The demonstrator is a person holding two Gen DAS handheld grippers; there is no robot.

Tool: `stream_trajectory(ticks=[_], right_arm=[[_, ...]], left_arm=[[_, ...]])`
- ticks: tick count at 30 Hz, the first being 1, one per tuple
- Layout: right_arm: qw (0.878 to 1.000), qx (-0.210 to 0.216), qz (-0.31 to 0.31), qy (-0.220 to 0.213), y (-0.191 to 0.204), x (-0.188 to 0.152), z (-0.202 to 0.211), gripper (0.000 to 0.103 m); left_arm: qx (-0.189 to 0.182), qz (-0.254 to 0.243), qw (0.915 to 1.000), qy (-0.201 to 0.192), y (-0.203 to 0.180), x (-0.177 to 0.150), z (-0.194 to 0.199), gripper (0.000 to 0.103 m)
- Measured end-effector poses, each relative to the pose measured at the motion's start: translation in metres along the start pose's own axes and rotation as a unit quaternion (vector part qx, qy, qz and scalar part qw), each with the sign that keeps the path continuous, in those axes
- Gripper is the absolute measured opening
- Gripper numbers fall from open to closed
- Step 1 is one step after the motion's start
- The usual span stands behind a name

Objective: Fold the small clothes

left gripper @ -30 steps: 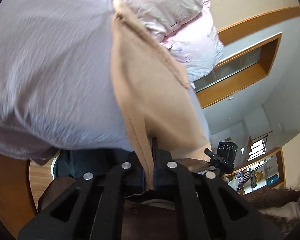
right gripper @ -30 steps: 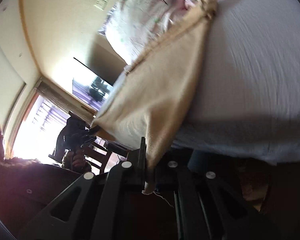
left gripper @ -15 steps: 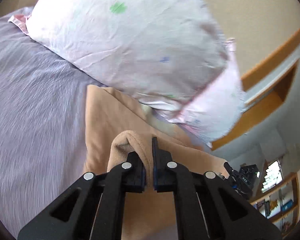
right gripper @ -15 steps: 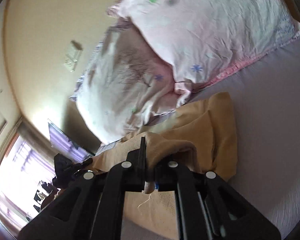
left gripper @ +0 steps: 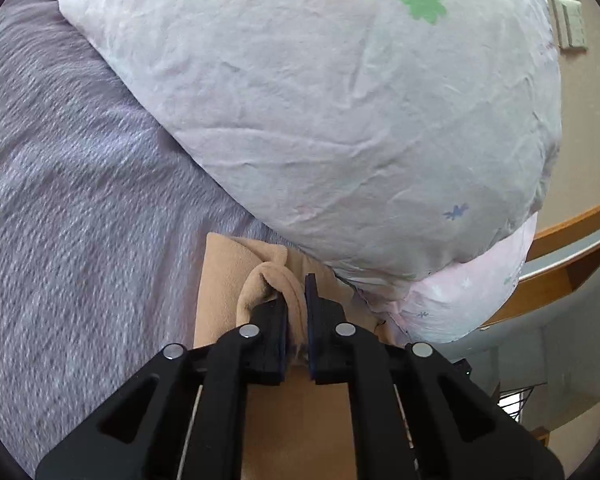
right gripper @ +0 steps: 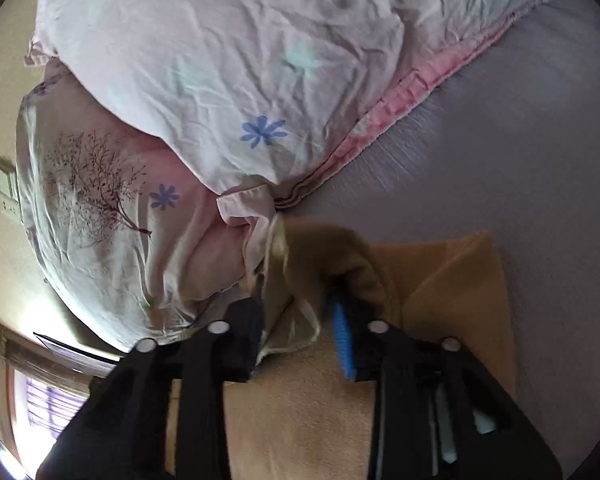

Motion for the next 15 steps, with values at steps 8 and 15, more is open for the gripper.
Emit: stream_trajectory(ticks=[8,15], right_arm=[[0.992,-0.022,0.062,-0.110,0.030,-0.005,0.057,0.078],[0.980,0.017,0.152,-0.130,0.025,-0.057,0.109,0.091]], left_arm=[[-0.029,-0.037,0.9936,-0.103,-0.012,-0.009,0.085,0.096],[0.069,-0.103,0.9921,0.021,-0.009,-0.066,0.083,0.090]])
Point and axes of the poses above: each gripper's, at about its wrist camera, not at the fingertips, and z roughly against the way its jaws point, y to its left, x to its top, the point moved 1 cm from there along -z, roughly the way its jaws point, and after that the axes turned 8 degrees about y, right-handed, at the moved point
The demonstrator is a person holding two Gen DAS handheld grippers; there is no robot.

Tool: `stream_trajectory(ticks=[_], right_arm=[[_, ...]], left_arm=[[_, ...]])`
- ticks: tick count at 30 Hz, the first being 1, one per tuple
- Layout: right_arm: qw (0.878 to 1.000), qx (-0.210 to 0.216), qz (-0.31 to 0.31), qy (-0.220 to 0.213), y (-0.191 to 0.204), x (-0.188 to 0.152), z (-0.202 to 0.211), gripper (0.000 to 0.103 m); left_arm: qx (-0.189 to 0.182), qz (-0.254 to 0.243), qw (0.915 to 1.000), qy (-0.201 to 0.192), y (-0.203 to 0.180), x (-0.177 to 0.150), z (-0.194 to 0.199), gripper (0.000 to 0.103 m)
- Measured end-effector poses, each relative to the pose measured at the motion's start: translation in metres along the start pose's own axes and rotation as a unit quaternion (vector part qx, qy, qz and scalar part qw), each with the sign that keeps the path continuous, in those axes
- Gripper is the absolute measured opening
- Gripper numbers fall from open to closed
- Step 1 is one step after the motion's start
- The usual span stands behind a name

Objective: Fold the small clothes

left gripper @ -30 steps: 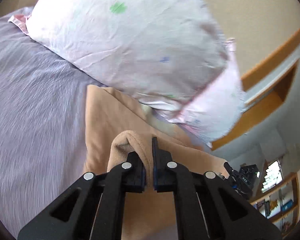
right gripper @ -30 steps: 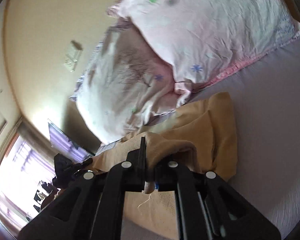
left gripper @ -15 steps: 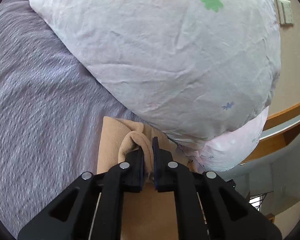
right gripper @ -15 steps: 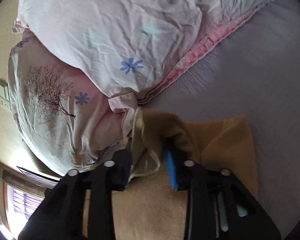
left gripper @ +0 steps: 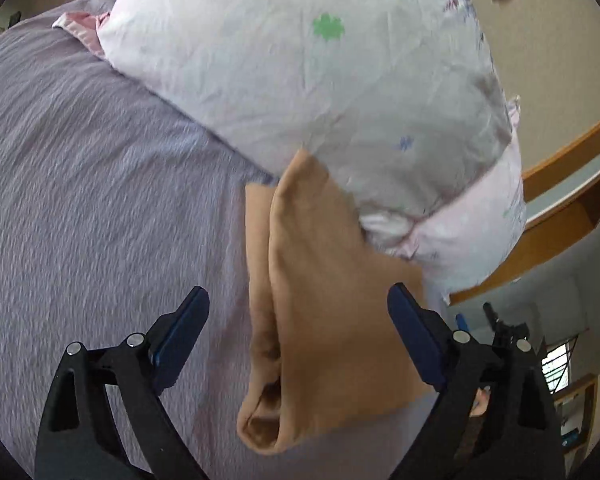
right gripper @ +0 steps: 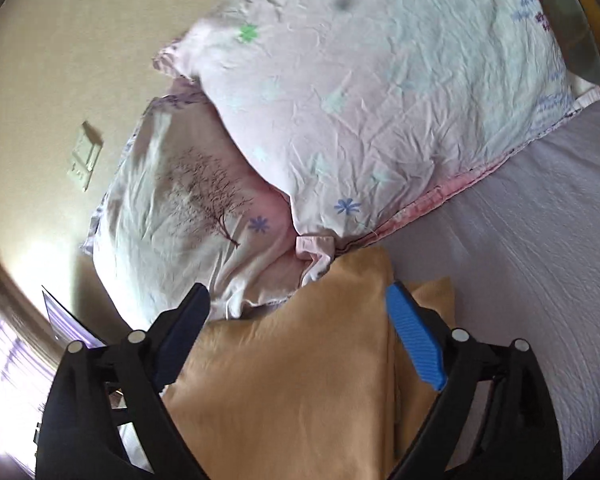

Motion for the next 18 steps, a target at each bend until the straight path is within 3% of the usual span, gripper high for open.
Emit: stream_trajectory(ticks=[2,4,8,11,13,15,18], right_arm=[[1.000,0.009,-0.010,-0.011,-0.007,-0.006,-0.001,0.092],[0.999,0.018,-0.040,0.005,-0.016,-0.008,-0.003,0.092],[0.999,0.023,-0.043,0.003,-0.016,-0.007,-0.001,0.092],[0.999,0.031,-0.044,-0.004,-0.016,-0.008,0.004,0.092],[0.998,0.035,-0.054,-0.004,-0.020,-0.007,0.004,0.092],[0.997,0.042,-0.068,-0.006,-0.024,-0.006,0.006,0.092],[0.995,0.051,-0.083,-0.016,-0.029,-0.004,0.012,0.092]], left_arm=[[0.012,-0.003,0.9995,0.030,0.001,-0.013,-0.010,0.087],[0.019,-0.006,0.9985,0.052,0.000,-0.024,-0.022,0.083],[0.023,-0.016,0.9983,0.051,-0.010,-0.031,-0.029,0.081],[0.031,-0.011,0.9986,0.041,-0.015,-0.034,-0.034,0.066],[0.016,0.026,0.9981,0.054,-0.011,-0.035,-0.042,0.024],[-0.009,0.052,0.9973,0.051,-0.007,-0.034,-0.042,0.017],[-0.019,0.034,0.9989,0.028,-0.035,-0.026,-0.039,0.014]])
Point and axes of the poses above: each gripper's, at about its wrist camera, not at the fingertips, and z roughly against the way its jaws point, y to its left, x to its top, the point moved 1 cm from there along -z, roughly the way its jaws point, and after that the axes turned 8 degrees about y, right-handed, at the moved point
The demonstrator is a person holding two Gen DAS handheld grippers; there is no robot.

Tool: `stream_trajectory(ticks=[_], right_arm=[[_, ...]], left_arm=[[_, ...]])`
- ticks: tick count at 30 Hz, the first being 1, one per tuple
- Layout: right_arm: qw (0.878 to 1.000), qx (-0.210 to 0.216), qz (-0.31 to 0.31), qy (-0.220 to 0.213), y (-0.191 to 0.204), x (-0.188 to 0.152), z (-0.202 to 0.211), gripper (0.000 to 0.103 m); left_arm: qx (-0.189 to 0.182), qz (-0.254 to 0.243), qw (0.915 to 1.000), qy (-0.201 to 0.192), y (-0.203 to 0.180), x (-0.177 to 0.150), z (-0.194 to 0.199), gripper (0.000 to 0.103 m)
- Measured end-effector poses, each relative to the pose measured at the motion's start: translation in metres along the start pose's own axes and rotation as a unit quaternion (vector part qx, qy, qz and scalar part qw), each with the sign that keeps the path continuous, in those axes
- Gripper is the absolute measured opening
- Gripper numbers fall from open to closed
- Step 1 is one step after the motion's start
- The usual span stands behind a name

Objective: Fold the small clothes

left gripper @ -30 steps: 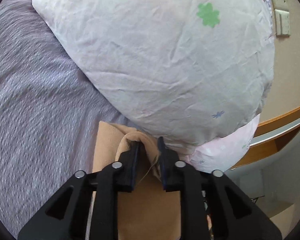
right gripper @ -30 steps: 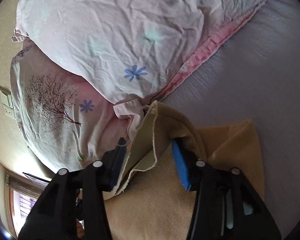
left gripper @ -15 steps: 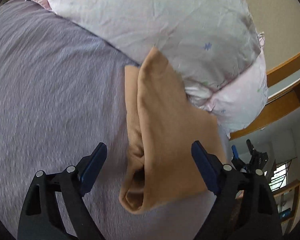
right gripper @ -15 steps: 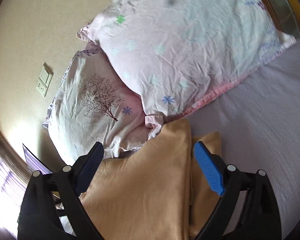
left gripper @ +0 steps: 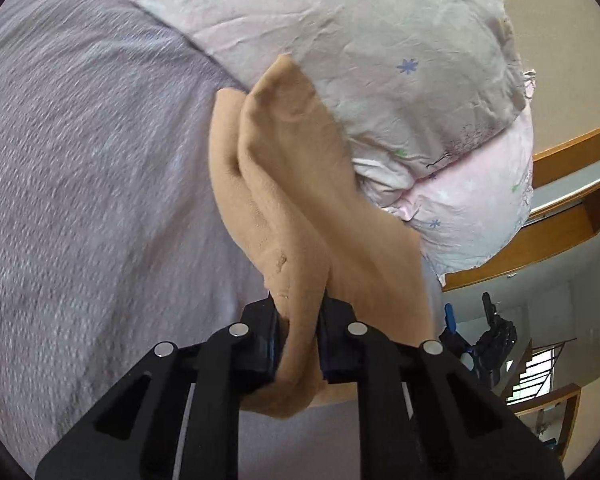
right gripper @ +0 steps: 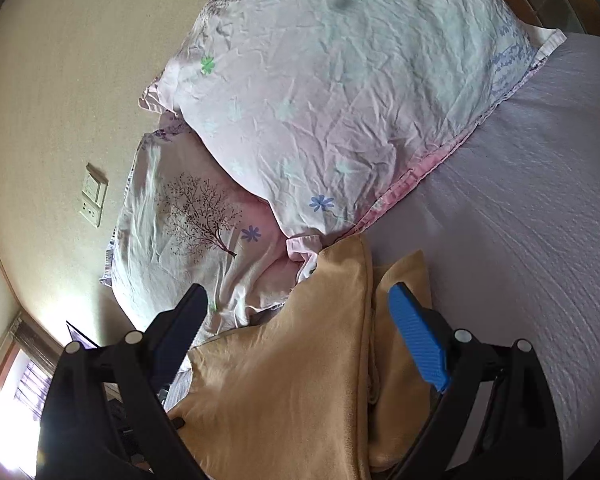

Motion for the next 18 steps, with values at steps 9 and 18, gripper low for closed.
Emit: stream_trajectory(ticks=[9,18], right_arm=[[0.999,-0.025,-0.009,-0.027,-0.007,0.008,0.016,0.092],[0.996,-0.067,-0.039,-0.052,-0.039,0.023,0.049,0.092]], left_arm=[[-0.068,-0.198,0.9755,0.067,-0.205,-0.015,-0.099,0.013],[-0.067,-0.259,0.9416,0.204,-0.248,-0.077,-0.189,0.023]])
Point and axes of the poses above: each gripper's, at about its wrist camera, not at the fingertips, and z roughly against the way its jaws point, y to its left, x to its top, the point moved 1 cm from there along -z, roughly the way its jaws point, and after that the axes turned 8 degrees about y, right-handed, at the moved point
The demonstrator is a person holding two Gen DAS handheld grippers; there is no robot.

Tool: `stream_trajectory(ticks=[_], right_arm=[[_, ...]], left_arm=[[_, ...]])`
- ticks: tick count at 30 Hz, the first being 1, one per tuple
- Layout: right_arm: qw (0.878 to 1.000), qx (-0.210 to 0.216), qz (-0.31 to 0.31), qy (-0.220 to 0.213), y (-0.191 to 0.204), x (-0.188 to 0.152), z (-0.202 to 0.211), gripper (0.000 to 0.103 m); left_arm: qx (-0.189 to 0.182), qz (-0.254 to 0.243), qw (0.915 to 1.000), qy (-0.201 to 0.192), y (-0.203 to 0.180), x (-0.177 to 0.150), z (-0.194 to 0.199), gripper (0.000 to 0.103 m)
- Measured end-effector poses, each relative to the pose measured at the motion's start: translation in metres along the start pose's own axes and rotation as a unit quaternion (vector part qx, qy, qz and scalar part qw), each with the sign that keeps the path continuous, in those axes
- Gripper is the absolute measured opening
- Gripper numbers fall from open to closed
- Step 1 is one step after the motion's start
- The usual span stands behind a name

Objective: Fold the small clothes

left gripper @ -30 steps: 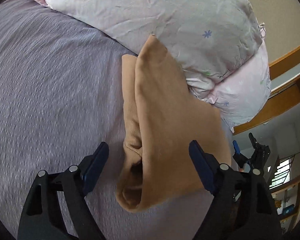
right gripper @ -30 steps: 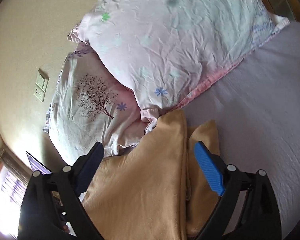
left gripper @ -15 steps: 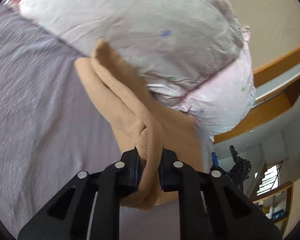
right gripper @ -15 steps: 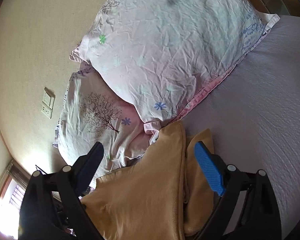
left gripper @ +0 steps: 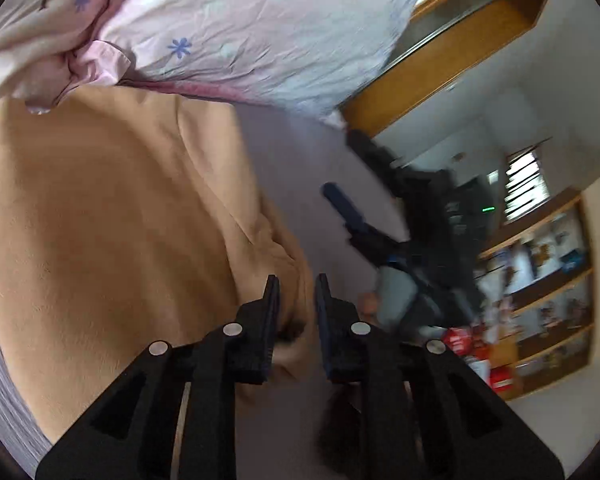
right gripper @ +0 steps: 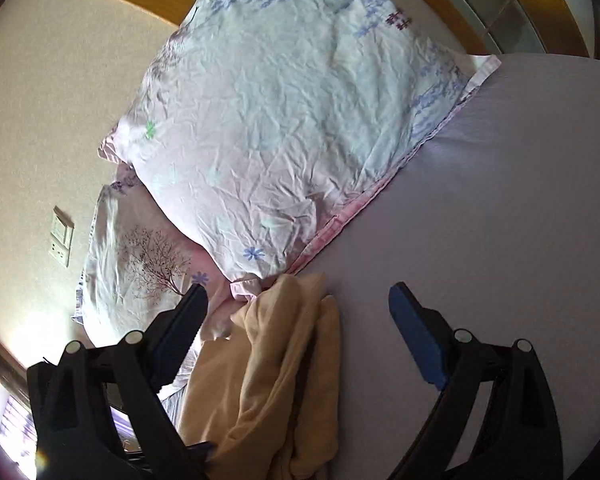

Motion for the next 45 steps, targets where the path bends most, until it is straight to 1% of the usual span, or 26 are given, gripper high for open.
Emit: stream_trajectory(ticks=[2,3,6,9,13,14,15,16,19,22,23,24,26,28,32,33,34,35,36,38,40,41,42,43,44,45], right_arm=[[1.000,0.011,0.014,0.017,0.006,-0.002,0.007,0.091],[0.999,0.022,0.025,0.036,0.011,-0.006,0.010,0.087],[0.991,0.043,0.068,0.106,0.033,-0.029,0.017,0.074],[0.983,0.015,0.130,0.132,0.057,-0.050,0.027,0.067],[0.965,-0.046,0.217,0.139,0.085,-0.073,0.025,0.064],[0.961,-0.062,0.227,0.145,0.085,-0.078,0.020,0.043],[0.956,-0.085,0.237,0.151,0.083,-0.083,0.014,0.013],[0.950,-0.118,0.239,0.160,0.077,-0.087,0.007,0.013],[0.956,-0.138,0.196,0.169,0.048,-0.090,0.011,0.012],[0.969,-0.097,0.140,0.177,0.024,-0.086,0.025,0.015],[0.974,-0.074,0.131,0.171,0.025,-0.081,0.031,0.024],[0.978,-0.054,0.119,0.164,0.028,-0.074,0.036,0.046],[0.983,-0.021,0.104,0.151,0.035,-0.055,0.035,0.078],[0.980,-0.036,0.106,0.162,0.041,-0.038,0.013,0.078],[0.970,-0.085,0.072,0.217,0.033,-0.012,-0.057,0.065],[0.968,-0.093,0.066,0.224,0.030,-0.008,-0.068,0.057],[0.966,-0.095,0.067,0.232,0.027,-0.005,-0.078,0.038],[0.965,-0.095,0.072,0.235,0.025,-0.005,-0.087,0.011],[0.967,-0.092,0.071,0.228,0.022,-0.003,-0.088,0.011],[0.975,-0.081,0.048,0.202,0.014,0.001,-0.078,0.011],[0.976,-0.069,0.038,0.204,0.008,-0.002,-0.070,0.017],[0.974,-0.065,0.034,0.214,0.006,-0.005,-0.066,0.032],[0.972,-0.065,0.027,0.223,0.003,-0.008,-0.061,0.058],[0.971,-0.060,0.020,0.232,0.000,-0.012,-0.057,0.068],[0.970,-0.056,0.019,0.237,0.000,-0.015,-0.054,0.071],[0.968,-0.046,0.022,0.247,0.000,-0.020,-0.053,0.067]], left_arm=[[0.000,0.006,0.9991,-0.043,0.011,-0.015,0.041,0.053],[0.015,0.009,0.9974,-0.070,0.018,-0.024,0.062,0.074],[0.075,0.032,0.9911,-0.105,0.045,-0.043,0.107,0.077],[0.088,0.063,0.9897,-0.094,0.068,-0.058,0.119,0.077],[0.084,0.073,0.9917,-0.065,0.080,-0.064,0.102,0.077],[0.084,0.073,0.9923,-0.055,0.080,-0.065,0.094,0.077],[0.086,0.073,0.9925,-0.047,0.082,-0.065,0.088,0.077],[0.090,0.073,0.9925,-0.039,0.082,-0.066,0.082,0.077],[0.090,0.078,0.9926,-0.027,0.084,-0.075,0.071,0.077],[0.086,0.085,0.9923,-0.029,0.091,-0.073,0.072,0.077],[0.083,0.087,0.9922,-0.032,0.093,-0.072,0.072,0.077],[0.082,0.090,0.9919,-0.035,0.093,-0.069,0.071,0.077],[0.075,0.095,0.9919,-0.039,0.096,-0.064,0.074,0.077],[0.076,0.098,0.9914,-0.041,0.099,-0.057,0.072,0.077],[0.073,0.114,0.9899,-0.041,0.109,-0.039,0.060,0.077],[0.072,0.118,0.9896,-0.040,0.111,-0.036,0.058,0.077],[0.068,0.121,0.9895,-0.043,0.113,-0.033,0.057,0.077],[0.068,0.121,0.9892,-0.046,0.114,-0.030,0.054,0.077],[0.066,0.122,0.9893,-0.045,0.115,-0.027,0.053,0.077],[0.060,0.121,0.9899,-0.043,0.116,-0.024,0.051,0.077],[0.057,0.118,0.9904,-0.044,0.116,-0.022,0.048,0.077],[0.055,0.117,0.9906,-0.046,0.116,-0.021,0.047,0.077],[0.052,0.117,0.9906,-0.048,0.117,-0.021,0.047,0.077],[0.046,0.118,0.9907,-0.051,0.118,-0.020,0.046,0.077],[0.035,0.118,0.9909,-0.053,0.119,-0.018,0.043,0.077],[0.025,0.119,0.9913,-0.052,0.120,-0.019,0.040,0.072]])
Point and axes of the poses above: each gripper's, at about its wrist camera, not at the fingertips, and z roughly against the way its jaws point, y to its left, x to its top, the point moved 1 cm from there along -z, roughly the way its jaws point, and after that the axes turned 8 degrees about y, right-handed, at the moved point
